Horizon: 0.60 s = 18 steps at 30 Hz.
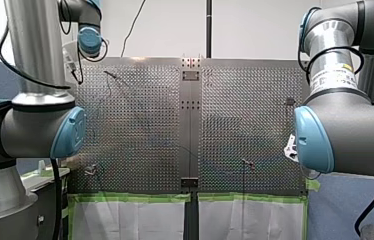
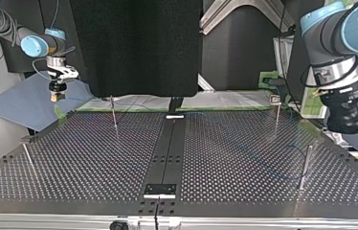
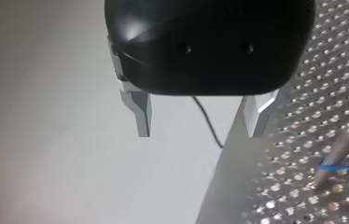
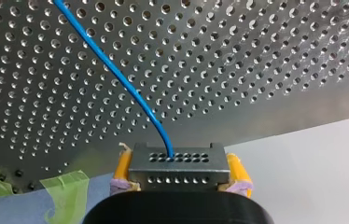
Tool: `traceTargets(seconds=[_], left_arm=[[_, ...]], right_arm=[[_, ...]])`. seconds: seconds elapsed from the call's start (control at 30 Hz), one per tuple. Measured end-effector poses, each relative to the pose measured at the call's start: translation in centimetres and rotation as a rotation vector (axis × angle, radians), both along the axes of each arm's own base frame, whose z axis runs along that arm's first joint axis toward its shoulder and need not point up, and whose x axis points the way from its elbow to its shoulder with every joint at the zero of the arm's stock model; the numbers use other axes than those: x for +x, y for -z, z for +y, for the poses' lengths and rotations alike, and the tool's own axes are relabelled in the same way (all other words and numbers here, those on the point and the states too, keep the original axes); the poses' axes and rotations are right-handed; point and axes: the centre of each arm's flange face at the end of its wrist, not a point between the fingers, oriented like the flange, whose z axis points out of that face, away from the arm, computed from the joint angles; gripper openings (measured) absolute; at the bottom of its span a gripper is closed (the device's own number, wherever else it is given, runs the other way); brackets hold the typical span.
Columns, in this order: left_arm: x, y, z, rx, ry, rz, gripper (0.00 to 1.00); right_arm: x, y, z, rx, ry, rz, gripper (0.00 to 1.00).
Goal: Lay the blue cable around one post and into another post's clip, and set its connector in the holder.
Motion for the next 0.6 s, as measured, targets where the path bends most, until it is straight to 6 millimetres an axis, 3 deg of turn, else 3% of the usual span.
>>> traceTargets(seconds=[0.17,0.4,0.6], left_arm=[[0.9,-0.8,-0.1,0.044,0.004,0.047,0.99],[0.6,-3.1,-0.6,0.102,-0.027,0.082,0.99],[0.2,-3.0,-1.1,0.156,-0.029,0.159,0.99]], right_arm=[[0.0,0.0,0.0,0.001,-0.001,-0.001,0.0],[0.1,0.0,0.0,0.002,-0.002,-0.001,0.0],[0.1,0.1,0.0,0.003,-0.002,-0.001,0.0]])
